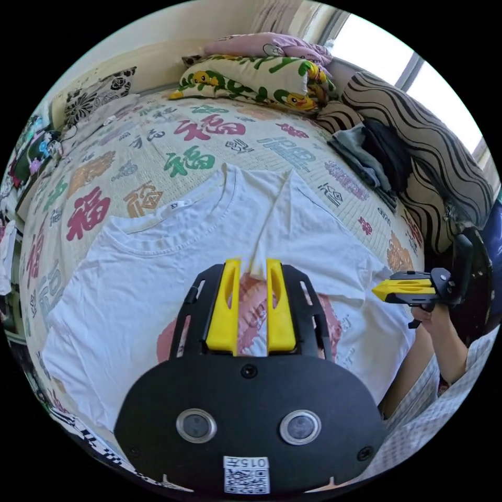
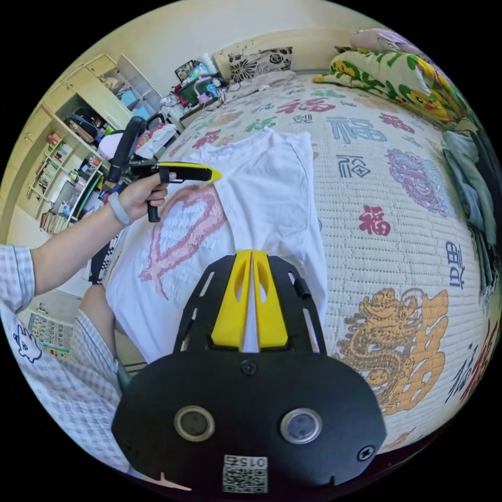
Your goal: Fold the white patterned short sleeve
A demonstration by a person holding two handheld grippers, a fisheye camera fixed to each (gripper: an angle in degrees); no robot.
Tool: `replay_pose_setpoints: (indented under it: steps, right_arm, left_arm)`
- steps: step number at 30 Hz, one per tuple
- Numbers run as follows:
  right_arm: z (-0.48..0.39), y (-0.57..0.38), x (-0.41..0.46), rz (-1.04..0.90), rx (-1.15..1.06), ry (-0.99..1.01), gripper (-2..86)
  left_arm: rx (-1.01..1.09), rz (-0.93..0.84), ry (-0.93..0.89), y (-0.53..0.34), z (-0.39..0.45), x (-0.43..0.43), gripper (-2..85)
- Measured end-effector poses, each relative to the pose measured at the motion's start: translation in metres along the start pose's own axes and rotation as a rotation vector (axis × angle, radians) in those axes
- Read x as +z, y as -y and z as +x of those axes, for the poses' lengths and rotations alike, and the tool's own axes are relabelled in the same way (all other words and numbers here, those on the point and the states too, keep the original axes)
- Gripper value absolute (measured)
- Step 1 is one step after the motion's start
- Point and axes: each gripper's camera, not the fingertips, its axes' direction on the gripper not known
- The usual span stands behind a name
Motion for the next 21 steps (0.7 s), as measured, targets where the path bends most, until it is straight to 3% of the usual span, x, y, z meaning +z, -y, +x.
replay_pose_setpoints:
  steps: [2,6,9,13,16,21]
  right_arm:
    - [-0.003,0.005,0.009,0.022,-0.006,-0.018,-0.6]
    - [-0.003,0.016,0.059,-0.117,-0.008,-0.03,-0.7]
    - [-0.002,0.015,0.061,-0.118,-0.021,-0.03,-0.7]
    - [0.015,0.009,0.045,0.01,0.062,-0.118,0.4]
    - [0.044,0.013,0.048,0.076,0.194,-0.174,3.9]
    - [0.065,0.032,0.099,-0.026,0.217,-0.098,4.5]
  left_arm:
    - [0.03,0.051,-0.024,-0.003,0.008,-0.016,6.6]
    - [0.077,-0.125,-0.041,-0.002,0.016,0.0,6.3]
    - [0.05,-0.152,-0.021,-0.001,0.01,-0.013,6.1]
    - [0.103,-0.076,0.098,0.014,0.025,-0.052,7.5]
    - [0.104,0.015,0.004,0.047,0.033,-0.068,8.3]
    - [0.079,-0.108,-0.076,0.108,0.038,-0.034,7.9]
